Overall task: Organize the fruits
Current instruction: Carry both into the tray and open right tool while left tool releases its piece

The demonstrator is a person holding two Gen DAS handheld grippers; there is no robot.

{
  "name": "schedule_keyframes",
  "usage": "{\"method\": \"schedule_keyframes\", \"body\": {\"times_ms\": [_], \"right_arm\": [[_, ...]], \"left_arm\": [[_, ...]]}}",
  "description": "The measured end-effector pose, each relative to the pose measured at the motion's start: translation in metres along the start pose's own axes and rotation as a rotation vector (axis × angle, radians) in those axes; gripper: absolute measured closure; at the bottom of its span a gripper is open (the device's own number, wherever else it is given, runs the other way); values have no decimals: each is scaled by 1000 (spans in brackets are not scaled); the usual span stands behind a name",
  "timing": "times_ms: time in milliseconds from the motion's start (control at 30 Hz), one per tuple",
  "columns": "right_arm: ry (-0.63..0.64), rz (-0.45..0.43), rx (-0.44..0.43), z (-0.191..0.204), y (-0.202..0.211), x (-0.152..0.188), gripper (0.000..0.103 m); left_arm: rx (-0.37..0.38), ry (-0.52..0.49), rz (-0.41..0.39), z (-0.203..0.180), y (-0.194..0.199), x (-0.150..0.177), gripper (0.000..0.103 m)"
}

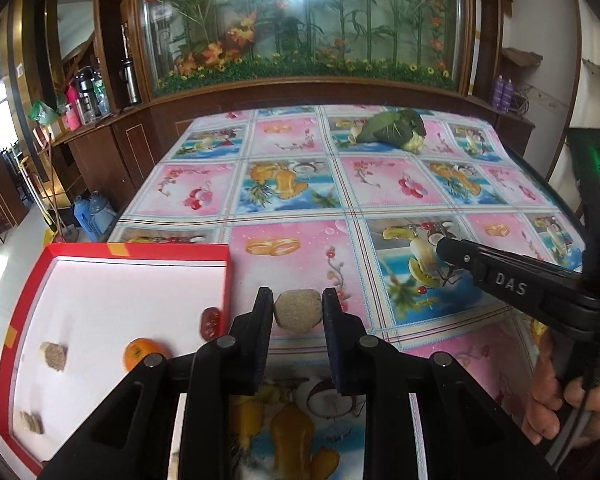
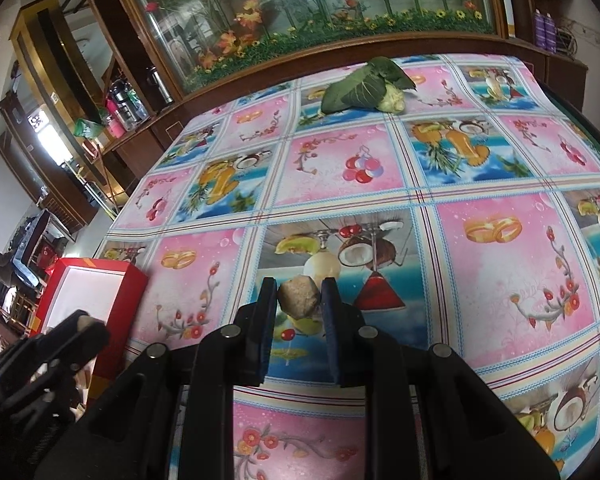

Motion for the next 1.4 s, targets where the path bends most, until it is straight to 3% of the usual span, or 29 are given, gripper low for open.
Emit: {"method": "schedule_keyframes", "body": {"times_ms": [500, 733, 967, 1133, 1400], "right_arm": [[27, -76, 41, 10, 11, 7, 78], [94, -81, -87, 76, 32, 33, 78], [218, -8, -263, 166, 33, 68, 78], [308, 13, -260, 200, 23, 86, 78], [315, 40, -206, 203, 4, 89, 78]], "left_arm": [[-89, 79, -86, 70, 59, 23, 79], [-168, 152, -78, 128, 72, 48, 79], [-231, 203, -43, 171, 73, 70, 79], [-214, 201, -9, 173, 62, 80, 79], [-195, 192, 17, 176, 53, 85, 79]]}}
Point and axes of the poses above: each gripper's, at about its wrist camera, not at the fingertips, and y roughly against the way its jaws point, z to its left, x to its underside, the point moved 6 cm from there along -y, roughly the way its jaws point, and after that the axes turned 4 degrees about x, right-handed, at the moved point
